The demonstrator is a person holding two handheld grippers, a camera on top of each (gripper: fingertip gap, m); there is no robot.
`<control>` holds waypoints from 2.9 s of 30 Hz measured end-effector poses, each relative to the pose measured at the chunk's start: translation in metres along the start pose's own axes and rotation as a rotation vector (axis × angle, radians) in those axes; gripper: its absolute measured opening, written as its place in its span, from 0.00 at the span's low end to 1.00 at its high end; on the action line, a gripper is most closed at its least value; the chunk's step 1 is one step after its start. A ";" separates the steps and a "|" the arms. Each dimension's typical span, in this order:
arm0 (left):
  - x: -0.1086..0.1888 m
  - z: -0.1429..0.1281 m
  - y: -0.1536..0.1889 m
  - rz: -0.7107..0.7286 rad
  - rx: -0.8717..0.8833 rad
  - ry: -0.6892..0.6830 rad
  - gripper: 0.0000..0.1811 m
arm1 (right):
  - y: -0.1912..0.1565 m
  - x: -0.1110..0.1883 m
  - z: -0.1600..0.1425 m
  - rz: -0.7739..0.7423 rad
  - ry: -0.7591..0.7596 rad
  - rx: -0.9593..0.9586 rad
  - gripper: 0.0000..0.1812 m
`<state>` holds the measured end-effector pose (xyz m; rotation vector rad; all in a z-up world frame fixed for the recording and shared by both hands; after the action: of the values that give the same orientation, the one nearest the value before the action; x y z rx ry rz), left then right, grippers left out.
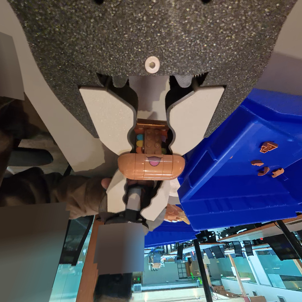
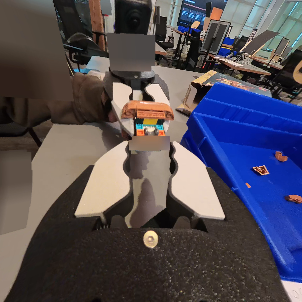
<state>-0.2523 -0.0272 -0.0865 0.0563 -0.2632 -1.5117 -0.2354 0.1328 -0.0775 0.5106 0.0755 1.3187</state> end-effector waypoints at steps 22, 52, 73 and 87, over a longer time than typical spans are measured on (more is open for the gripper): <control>-0.001 -0.003 -0.004 -0.084 0.140 -0.001 0.20 | -0.004 -0.005 -0.003 0.016 -0.014 0.014 0.22; -0.012 -0.023 -0.004 0.055 -0.020 -0.286 0.20 | 0.017 0.014 -0.004 0.017 0.193 -0.200 0.20; 0.009 0.005 -0.008 -0.006 0.188 -0.019 0.36 | 0.006 0.022 0.015 -0.292 0.144 0.207 0.21; -0.012 0.024 -0.009 0.130 0.223 0.250 0.32 | -0.001 0.009 -0.001 -0.467 -0.048 0.460 0.21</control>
<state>-0.2664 -0.0133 -0.0667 0.3957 -0.2288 -1.3257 -0.2324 0.1411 -0.0763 0.8560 0.4403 0.8260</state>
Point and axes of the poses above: each gripper's, where its closed fingertips meet, x back along the fingers, z out of its top, y = z × x across the jaws, the point moved 8 cm from there along x, back along the fingers, and after that the axes turned 14 degrees about x, right-handed, at the moved point
